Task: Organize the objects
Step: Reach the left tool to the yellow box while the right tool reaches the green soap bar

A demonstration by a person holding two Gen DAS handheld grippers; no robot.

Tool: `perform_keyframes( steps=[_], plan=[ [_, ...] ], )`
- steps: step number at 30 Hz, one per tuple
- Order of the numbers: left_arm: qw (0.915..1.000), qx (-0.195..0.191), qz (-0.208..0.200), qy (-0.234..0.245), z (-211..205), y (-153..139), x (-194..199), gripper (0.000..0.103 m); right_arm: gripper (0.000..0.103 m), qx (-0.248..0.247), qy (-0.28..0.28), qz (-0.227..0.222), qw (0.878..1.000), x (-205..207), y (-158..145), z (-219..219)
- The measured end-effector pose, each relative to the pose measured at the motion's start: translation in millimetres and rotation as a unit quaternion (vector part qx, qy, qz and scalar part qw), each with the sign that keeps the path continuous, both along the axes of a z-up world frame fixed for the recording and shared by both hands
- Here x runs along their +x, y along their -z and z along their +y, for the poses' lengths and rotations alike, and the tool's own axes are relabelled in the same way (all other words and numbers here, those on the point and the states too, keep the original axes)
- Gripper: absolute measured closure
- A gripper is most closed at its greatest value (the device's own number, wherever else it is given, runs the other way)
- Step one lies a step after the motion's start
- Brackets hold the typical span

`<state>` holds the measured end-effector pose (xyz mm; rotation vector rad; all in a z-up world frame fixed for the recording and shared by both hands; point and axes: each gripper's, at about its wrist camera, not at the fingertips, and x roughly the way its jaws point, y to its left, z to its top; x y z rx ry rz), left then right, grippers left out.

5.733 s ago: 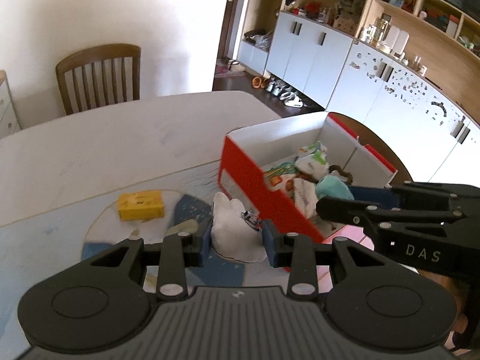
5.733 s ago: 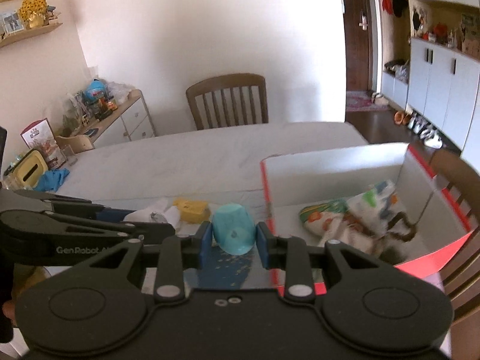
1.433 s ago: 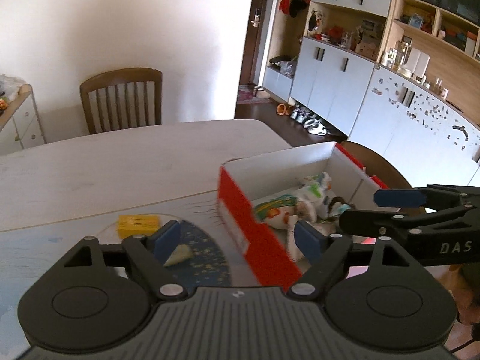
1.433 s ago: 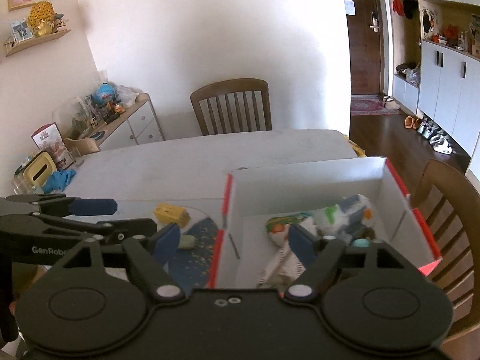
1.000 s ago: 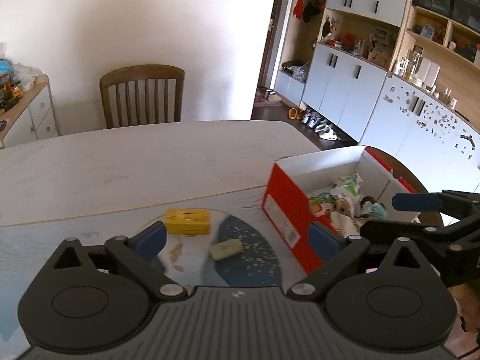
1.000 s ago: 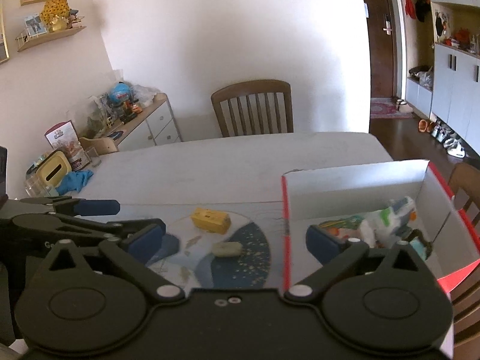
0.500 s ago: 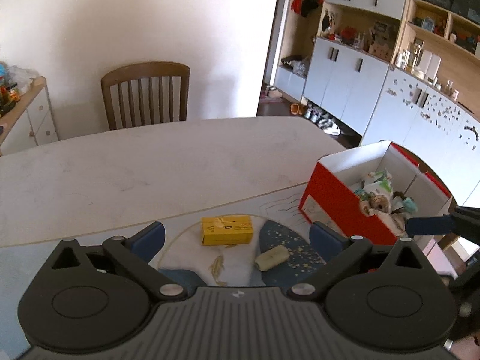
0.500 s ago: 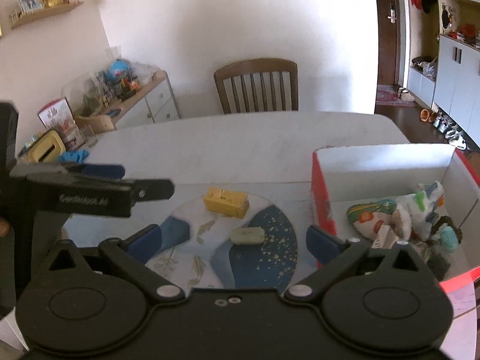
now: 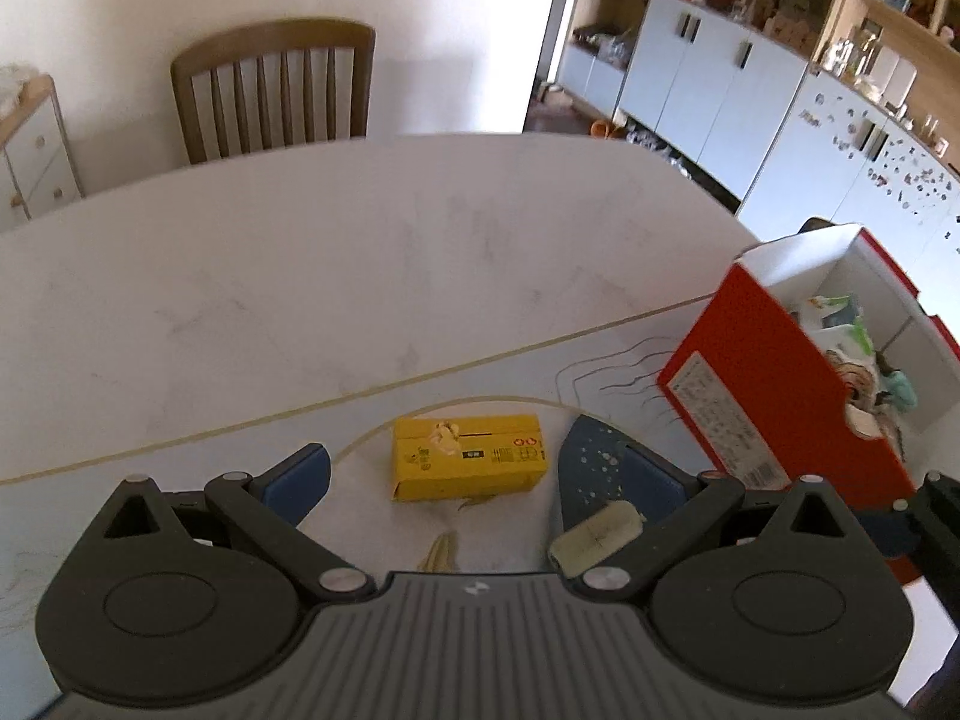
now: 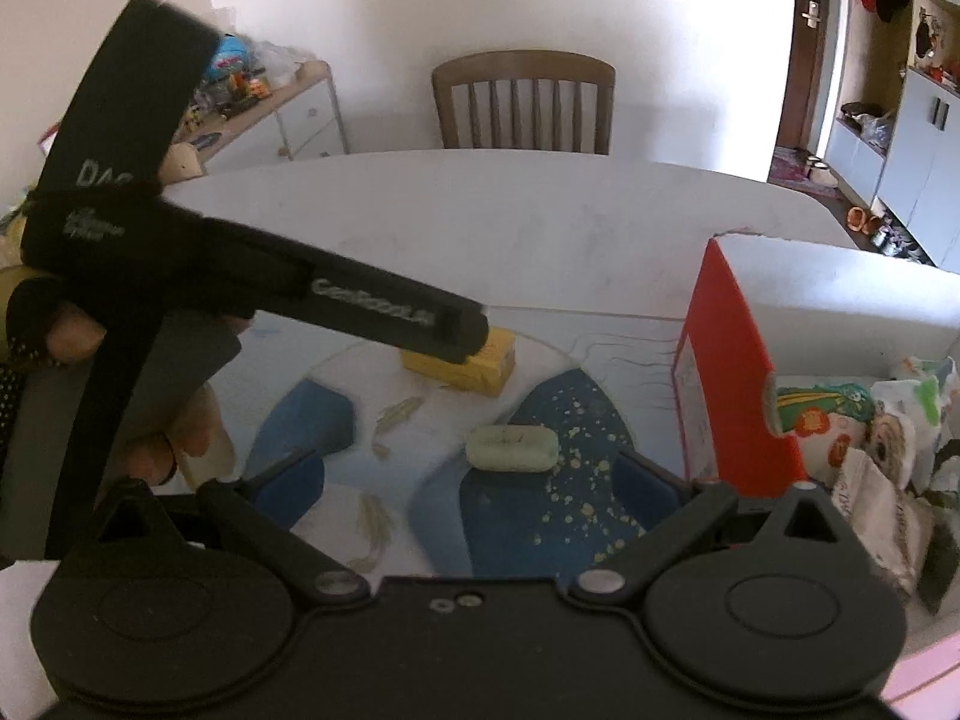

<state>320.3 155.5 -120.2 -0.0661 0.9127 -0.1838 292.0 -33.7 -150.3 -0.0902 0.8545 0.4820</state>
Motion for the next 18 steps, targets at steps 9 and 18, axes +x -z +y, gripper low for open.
perform_keyframes(
  steps=[9, 18],
  plan=[
    [0.9993, 0.006, 0.035, -0.010, -4, 30, 25, 0.000, 0.006, -0.018, 0.022, 0.027, 0.999, 30, 33, 7],
    [0.9990, 0.015, 0.038, -0.017, -4, 46, 33, 0.000, 0.019, -0.027, 0.020, 0.036, 0.999, 42, 48, 12]
  ],
)
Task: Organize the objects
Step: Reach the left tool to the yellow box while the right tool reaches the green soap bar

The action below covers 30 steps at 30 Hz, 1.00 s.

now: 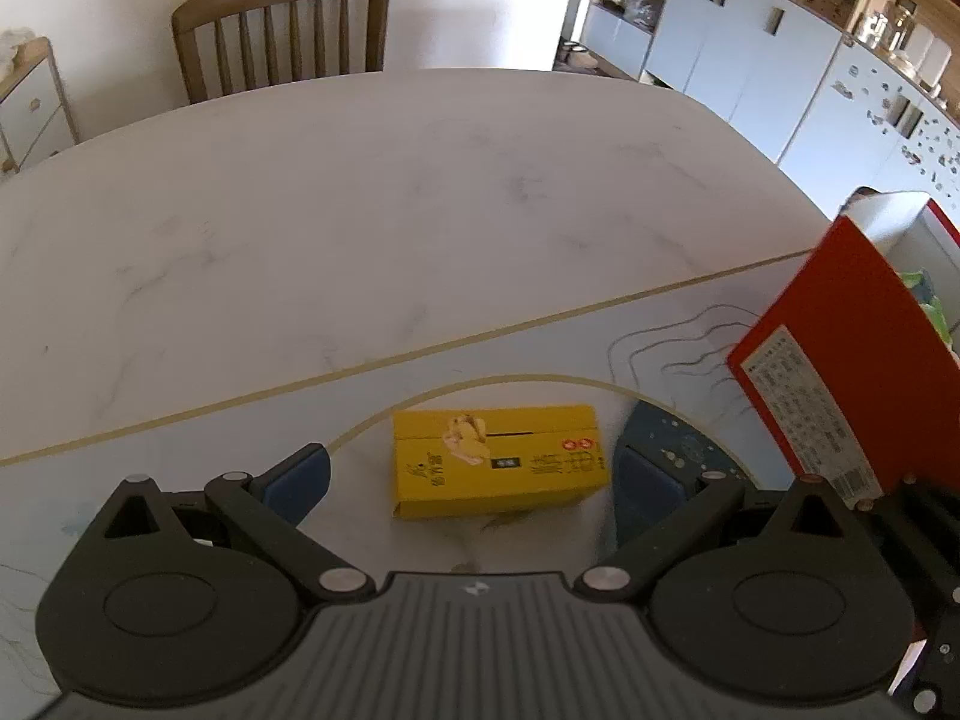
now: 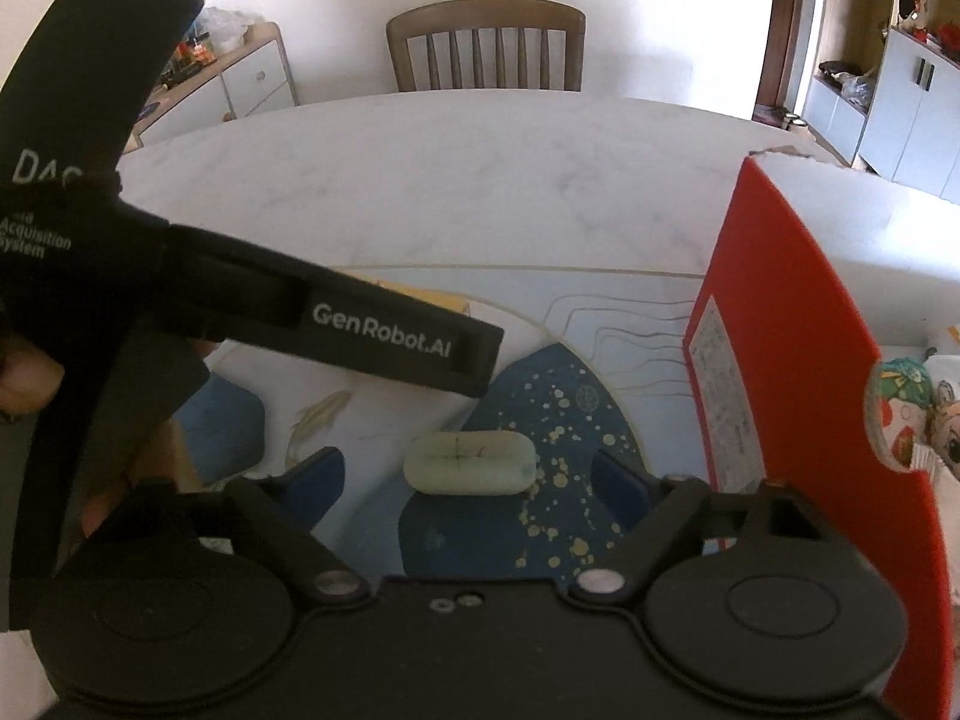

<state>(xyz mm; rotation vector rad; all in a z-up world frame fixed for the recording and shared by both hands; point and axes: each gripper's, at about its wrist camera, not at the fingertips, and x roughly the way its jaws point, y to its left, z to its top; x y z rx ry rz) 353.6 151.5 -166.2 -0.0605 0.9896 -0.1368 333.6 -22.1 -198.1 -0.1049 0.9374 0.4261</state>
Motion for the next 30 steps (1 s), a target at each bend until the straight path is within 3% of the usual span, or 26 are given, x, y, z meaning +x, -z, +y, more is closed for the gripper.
perform_keyframes(
  steps=[8, 15, 18, 30],
  plan=[
    [0.9998, -0.004, -0.013, 0.018, -4, 4, 0, 0.002, 0.032, -0.010, -0.007, 0.004, 1.000, 3, 8, 4],
    [0.9996, -0.005, -0.020, 0.020, -6, 5, -2, 0.027, 0.043, -0.020, -0.007, -0.002, 1.000, 5, 12, 7],
    [0.9995, -0.007, -0.021, 0.021, -6, 4, -2, 0.028, 0.053, -0.020, -0.006, -0.003, 1.000, 5, 10, 6],
    [0.9991, -0.008, -0.029, 0.029, -5, -17, -20, 0.030, 0.054, -0.014, -0.008, -0.010, 1.000, -3, -14, 2]
  ],
)
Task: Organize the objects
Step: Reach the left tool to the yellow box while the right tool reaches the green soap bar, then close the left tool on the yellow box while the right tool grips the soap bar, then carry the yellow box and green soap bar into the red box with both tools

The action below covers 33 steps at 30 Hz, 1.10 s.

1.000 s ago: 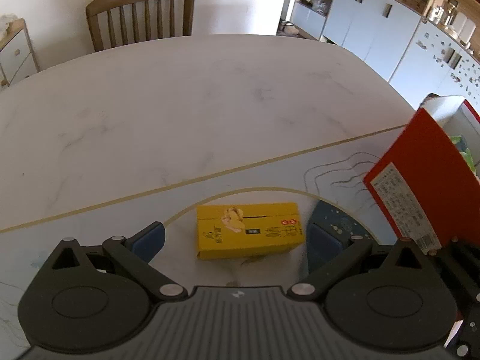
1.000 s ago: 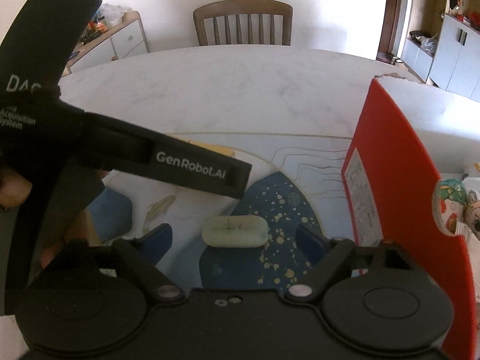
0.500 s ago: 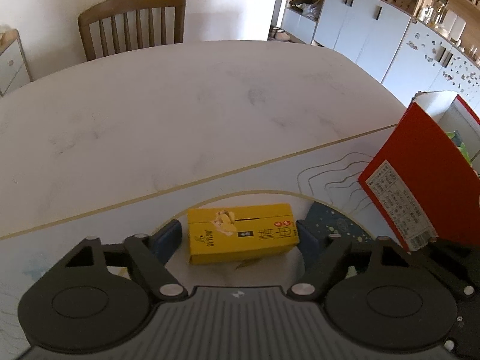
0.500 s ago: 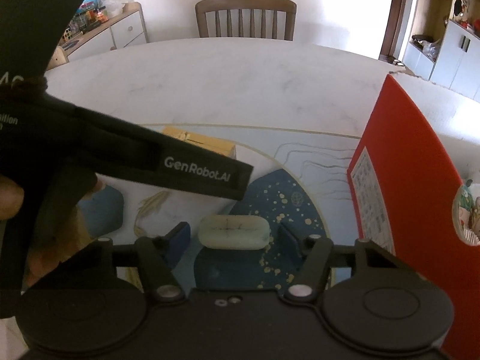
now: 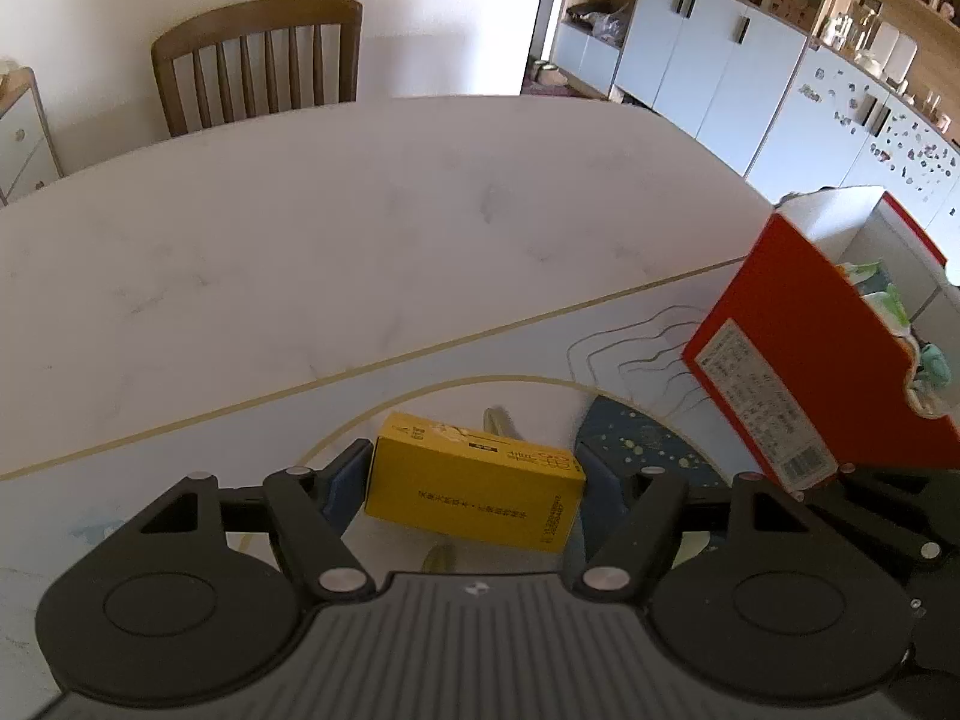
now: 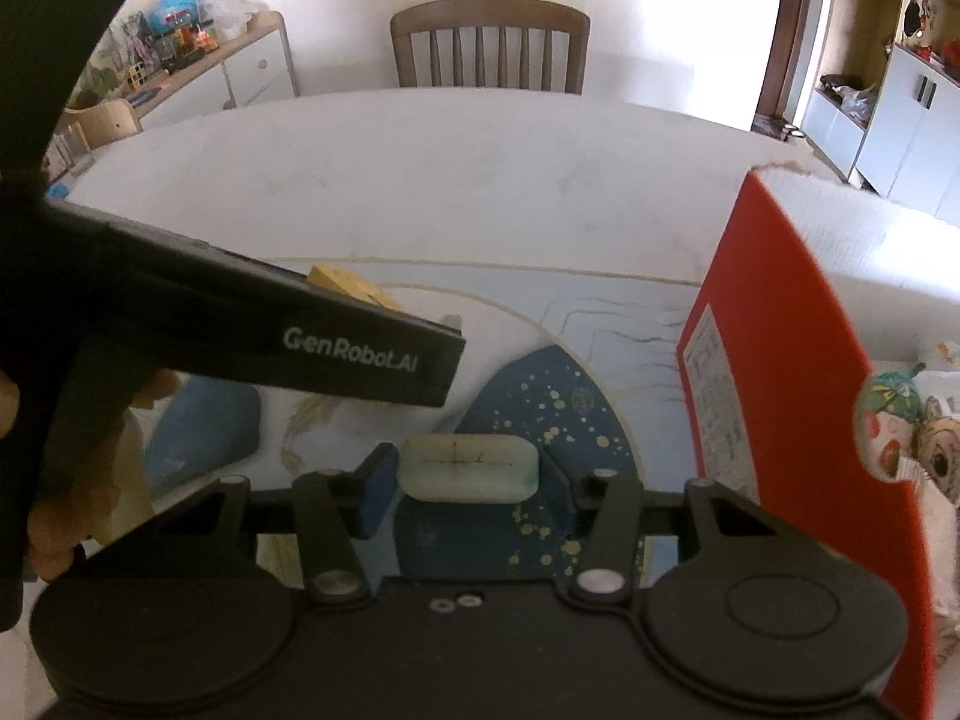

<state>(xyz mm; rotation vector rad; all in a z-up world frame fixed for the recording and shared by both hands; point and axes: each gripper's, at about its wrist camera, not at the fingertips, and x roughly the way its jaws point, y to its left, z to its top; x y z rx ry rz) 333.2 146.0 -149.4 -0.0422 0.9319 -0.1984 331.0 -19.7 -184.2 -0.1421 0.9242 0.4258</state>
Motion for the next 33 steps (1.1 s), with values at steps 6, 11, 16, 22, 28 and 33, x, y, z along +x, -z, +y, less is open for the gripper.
perform_keyframes(
  steps=[6, 11, 16, 22, 28, 33],
  plan=[
    [0.9999, 0.002, -0.012, 0.003, -1, -19, -15, 0.030, 0.054, 0.008, -0.003, -0.005, 1.000, -14, -23, -5],
    [0.9998, -0.003, -0.021, 0.002, -1, -37, -31, 0.030, 0.054, 0.023, -0.002, -0.011, 1.000, -29, -45, -16],
    [0.9995, -0.008, -0.029, 0.006, -4, -56, -51, 0.030, 0.054, 0.038, 0.005, -0.012, 0.999, -43, -71, -31],
    [0.9989, -0.013, -0.043, 0.016, -14, -79, -75, 0.030, 0.054, 0.055, 0.012, -0.023, 0.998, -57, -93, -52],
    [0.9980, -0.014, -0.054, 0.029, -30, -100, -96, 0.030, 0.054, 0.066, 0.017, -0.034, 0.997, -70, -108, -75],
    [0.9970, -0.015, -0.064, 0.040, -49, -112, -110, 0.030, 0.054, 0.067, 0.013, -0.043, 0.997, -79, -117, -96]
  ],
)
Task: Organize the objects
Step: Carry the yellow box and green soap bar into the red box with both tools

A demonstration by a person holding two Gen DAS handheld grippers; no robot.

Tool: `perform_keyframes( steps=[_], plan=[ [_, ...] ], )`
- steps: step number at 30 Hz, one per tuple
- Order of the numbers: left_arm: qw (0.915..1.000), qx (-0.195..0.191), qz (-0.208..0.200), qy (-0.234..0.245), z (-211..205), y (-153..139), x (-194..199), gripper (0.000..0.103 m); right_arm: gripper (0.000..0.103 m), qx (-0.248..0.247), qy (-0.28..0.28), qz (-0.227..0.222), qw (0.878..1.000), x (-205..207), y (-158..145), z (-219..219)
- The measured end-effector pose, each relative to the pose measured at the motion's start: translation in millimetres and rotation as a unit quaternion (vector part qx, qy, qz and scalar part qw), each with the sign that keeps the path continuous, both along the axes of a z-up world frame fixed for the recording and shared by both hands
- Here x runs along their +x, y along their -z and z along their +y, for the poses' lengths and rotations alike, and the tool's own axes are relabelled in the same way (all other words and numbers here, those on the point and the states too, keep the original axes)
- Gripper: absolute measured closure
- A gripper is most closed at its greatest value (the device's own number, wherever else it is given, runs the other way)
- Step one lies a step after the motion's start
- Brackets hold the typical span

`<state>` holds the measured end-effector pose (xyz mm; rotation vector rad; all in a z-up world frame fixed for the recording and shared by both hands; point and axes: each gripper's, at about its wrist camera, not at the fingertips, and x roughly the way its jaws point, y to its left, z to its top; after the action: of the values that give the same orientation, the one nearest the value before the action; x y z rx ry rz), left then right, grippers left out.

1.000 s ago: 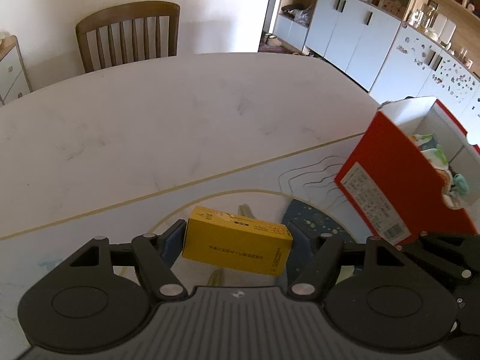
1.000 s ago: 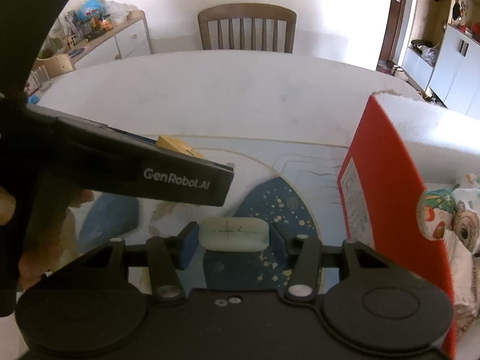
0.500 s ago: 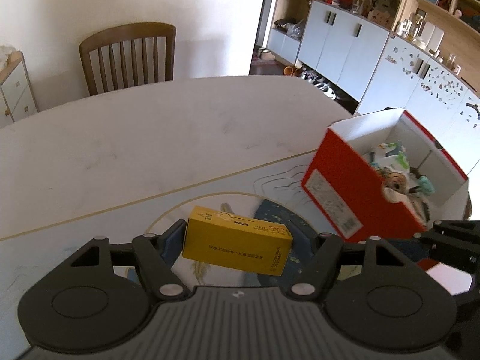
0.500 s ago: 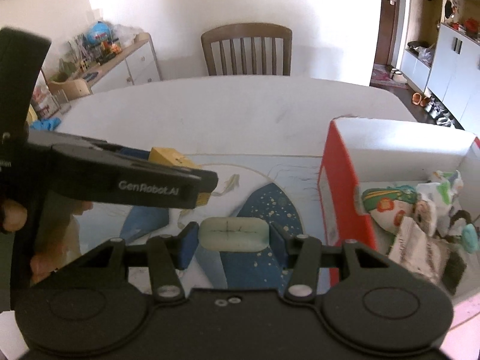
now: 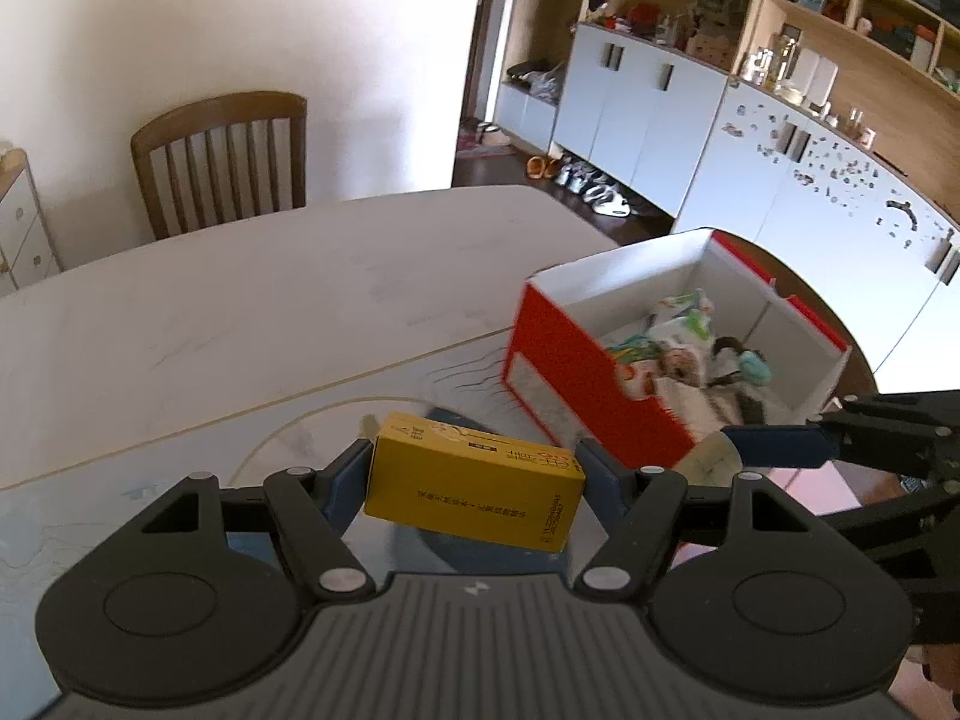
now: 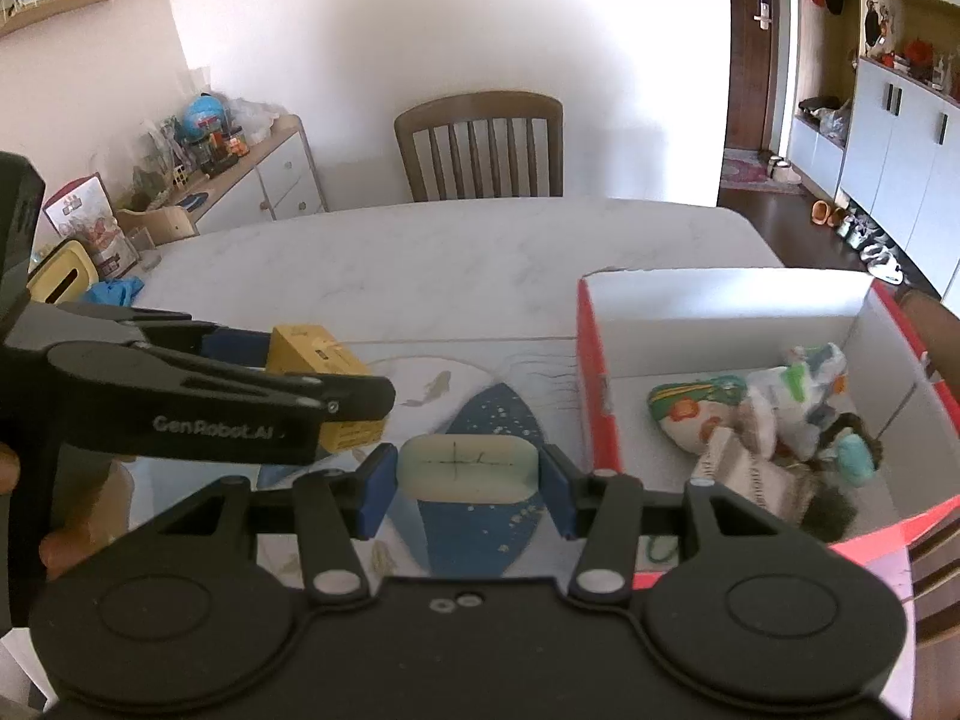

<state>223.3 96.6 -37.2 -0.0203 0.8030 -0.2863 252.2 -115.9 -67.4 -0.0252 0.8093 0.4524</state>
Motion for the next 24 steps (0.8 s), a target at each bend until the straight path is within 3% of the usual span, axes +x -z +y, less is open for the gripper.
perform_keyframes(
  steps=[10, 24],
  plan=[
    [0.9999, 0.002, -0.011, 0.008, -48, -12, -12, 0.030, 0.053, 0.002, 0.000, -0.008, 1.000, -1, -7, -52],
    [0.9997, 0.018, -0.002, 0.014, -123, -8, 5, 0.030, 0.053, -0.002, 0.021, -0.008, 1.000, 11, 3, -137]
  ],
)
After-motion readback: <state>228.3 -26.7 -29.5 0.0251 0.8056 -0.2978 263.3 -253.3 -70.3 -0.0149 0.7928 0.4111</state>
